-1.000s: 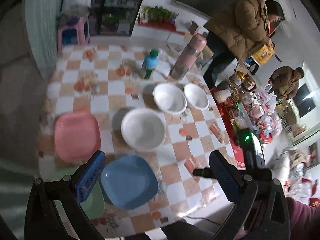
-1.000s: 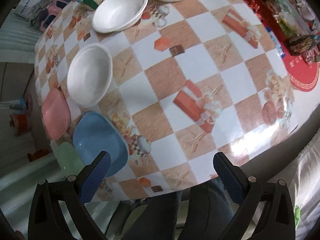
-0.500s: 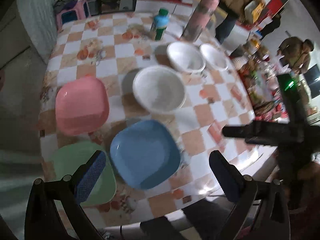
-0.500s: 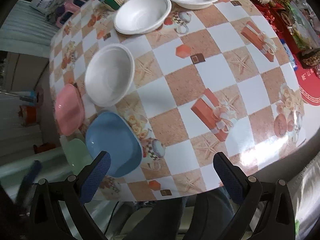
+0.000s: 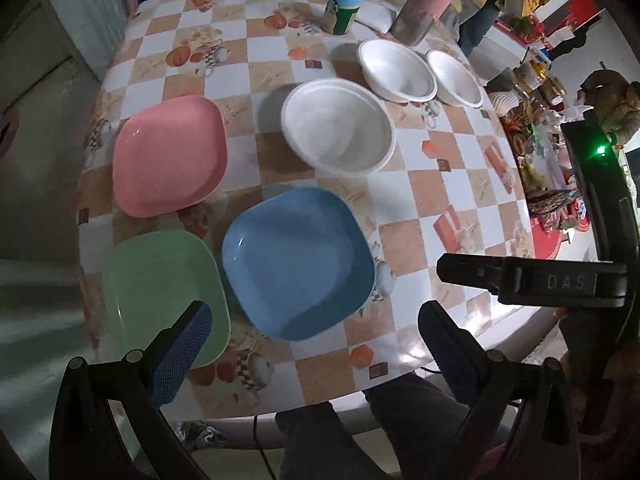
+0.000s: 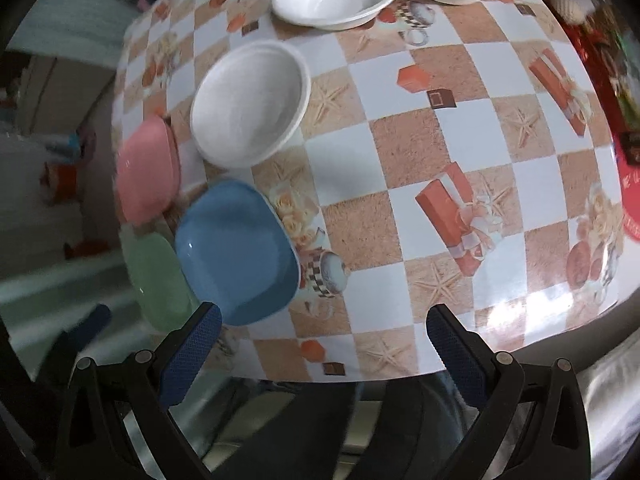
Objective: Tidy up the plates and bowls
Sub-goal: 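Move both grippers toward the blue square plate, then close the left gripper on the blue plate rim while the right gripper grips its other rim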
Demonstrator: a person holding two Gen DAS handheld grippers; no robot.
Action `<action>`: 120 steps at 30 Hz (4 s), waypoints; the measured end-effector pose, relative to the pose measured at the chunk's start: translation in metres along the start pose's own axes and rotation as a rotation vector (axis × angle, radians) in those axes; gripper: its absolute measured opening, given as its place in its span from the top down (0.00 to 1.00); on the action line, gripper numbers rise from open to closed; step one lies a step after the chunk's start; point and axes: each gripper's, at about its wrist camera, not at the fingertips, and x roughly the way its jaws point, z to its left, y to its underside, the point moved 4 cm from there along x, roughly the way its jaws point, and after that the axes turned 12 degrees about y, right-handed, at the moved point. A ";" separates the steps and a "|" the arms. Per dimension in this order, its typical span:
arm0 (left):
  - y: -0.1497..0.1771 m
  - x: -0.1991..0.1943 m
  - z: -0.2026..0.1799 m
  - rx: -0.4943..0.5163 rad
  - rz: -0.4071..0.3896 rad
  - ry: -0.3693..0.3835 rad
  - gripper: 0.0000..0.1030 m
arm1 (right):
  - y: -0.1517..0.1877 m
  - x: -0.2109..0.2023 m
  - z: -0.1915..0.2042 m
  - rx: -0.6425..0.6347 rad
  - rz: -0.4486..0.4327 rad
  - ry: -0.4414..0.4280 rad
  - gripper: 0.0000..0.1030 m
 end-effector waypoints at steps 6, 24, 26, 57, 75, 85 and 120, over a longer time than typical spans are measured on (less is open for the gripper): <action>0.005 0.003 0.009 -0.023 0.018 -0.017 0.00 | 0.004 0.009 0.002 -0.008 0.030 0.032 0.00; 0.007 0.003 0.013 -0.031 0.027 -0.040 0.00 | 0.006 0.014 0.007 -0.018 0.048 0.045 0.00; 0.007 0.003 0.012 -0.027 0.028 -0.041 0.00 | 0.007 0.014 0.006 -0.015 0.051 0.040 0.00; 0.022 0.019 0.049 -0.065 0.059 -0.126 0.00 | 0.006 0.020 0.002 -0.022 0.059 0.079 0.00; 0.041 0.011 0.079 -0.257 0.048 -0.178 0.00 | -0.041 0.096 0.071 -0.313 -0.036 0.311 0.00; 0.026 0.065 0.039 -0.164 0.118 -0.164 0.00 | -0.027 0.110 -0.009 -0.184 -0.011 0.355 0.00; -0.035 0.181 -0.012 0.067 0.274 -0.190 0.06 | -0.001 0.112 -0.123 0.095 0.073 0.218 0.00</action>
